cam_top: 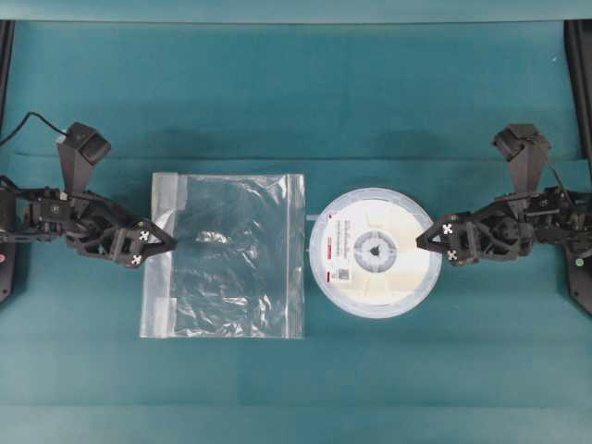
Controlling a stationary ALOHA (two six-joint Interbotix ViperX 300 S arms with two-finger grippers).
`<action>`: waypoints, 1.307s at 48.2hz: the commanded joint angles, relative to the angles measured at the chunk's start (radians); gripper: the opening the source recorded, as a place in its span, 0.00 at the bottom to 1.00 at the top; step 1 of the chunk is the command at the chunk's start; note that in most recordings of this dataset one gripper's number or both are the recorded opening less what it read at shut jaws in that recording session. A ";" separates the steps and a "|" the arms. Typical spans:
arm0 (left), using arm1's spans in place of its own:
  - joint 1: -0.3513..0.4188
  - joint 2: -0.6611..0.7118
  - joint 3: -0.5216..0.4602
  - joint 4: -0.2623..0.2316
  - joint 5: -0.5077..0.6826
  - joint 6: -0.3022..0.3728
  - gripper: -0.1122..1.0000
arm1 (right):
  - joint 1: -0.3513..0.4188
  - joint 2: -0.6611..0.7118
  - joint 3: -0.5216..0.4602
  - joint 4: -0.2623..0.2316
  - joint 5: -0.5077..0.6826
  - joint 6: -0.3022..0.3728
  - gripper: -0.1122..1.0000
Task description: Take out the reel from the clear zip bag.
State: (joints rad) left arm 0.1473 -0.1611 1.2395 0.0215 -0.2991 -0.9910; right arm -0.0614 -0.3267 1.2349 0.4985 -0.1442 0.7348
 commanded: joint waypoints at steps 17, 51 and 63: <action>0.003 -0.279 -0.003 0.006 0.270 0.087 0.91 | 0.009 -0.199 -0.028 -0.021 0.021 -0.146 0.95; -0.127 -0.749 -0.044 0.006 0.413 0.529 0.91 | 0.086 -0.353 -0.110 -0.021 0.072 -0.695 0.95; -0.150 -0.805 -0.083 0.006 0.413 0.658 0.91 | 0.127 -0.460 -0.132 -0.021 0.072 -0.831 0.95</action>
State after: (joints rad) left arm 0.0015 -0.9557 1.1904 0.0230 0.1166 -0.3543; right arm 0.0506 -0.7517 1.1290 0.4786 -0.0690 -0.0598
